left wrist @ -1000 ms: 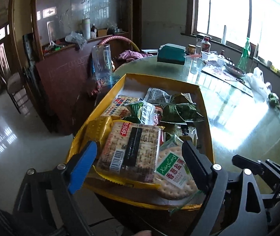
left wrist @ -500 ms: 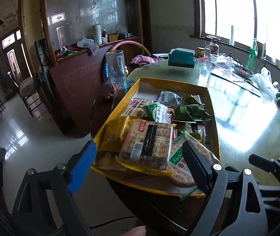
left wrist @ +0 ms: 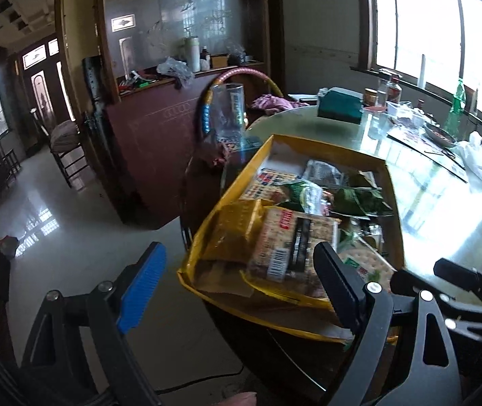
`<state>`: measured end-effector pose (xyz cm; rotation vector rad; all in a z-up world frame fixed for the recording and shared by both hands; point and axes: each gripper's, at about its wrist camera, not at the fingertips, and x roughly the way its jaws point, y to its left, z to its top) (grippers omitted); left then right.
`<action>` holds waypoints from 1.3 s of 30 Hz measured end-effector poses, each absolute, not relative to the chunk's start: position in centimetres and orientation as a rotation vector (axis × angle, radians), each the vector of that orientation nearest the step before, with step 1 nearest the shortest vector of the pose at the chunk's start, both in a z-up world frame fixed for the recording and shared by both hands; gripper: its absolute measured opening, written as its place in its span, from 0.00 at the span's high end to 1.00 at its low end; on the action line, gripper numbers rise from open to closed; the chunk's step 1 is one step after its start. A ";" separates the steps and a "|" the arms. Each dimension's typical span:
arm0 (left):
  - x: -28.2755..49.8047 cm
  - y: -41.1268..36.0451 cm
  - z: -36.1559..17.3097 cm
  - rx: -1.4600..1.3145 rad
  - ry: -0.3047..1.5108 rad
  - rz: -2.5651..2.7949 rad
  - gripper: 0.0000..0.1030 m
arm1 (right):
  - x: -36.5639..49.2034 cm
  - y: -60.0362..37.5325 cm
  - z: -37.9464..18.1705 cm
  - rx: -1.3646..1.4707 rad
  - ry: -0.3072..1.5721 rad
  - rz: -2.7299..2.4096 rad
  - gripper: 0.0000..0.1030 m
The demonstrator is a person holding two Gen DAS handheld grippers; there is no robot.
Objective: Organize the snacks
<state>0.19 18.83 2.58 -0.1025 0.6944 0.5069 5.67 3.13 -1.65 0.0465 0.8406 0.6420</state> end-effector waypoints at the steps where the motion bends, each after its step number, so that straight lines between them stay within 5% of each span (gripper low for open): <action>1: 0.2 18.9 2.5 -0.103 0.698 0.509 0.14 | 5.6 3.2 -1.9 0.051 0.845 0.643 0.23; 39: -1.0 19.9 1.6 -0.098 0.721 0.500 0.14 | 4.4 2.2 -1.7 0.146 0.827 0.637 0.23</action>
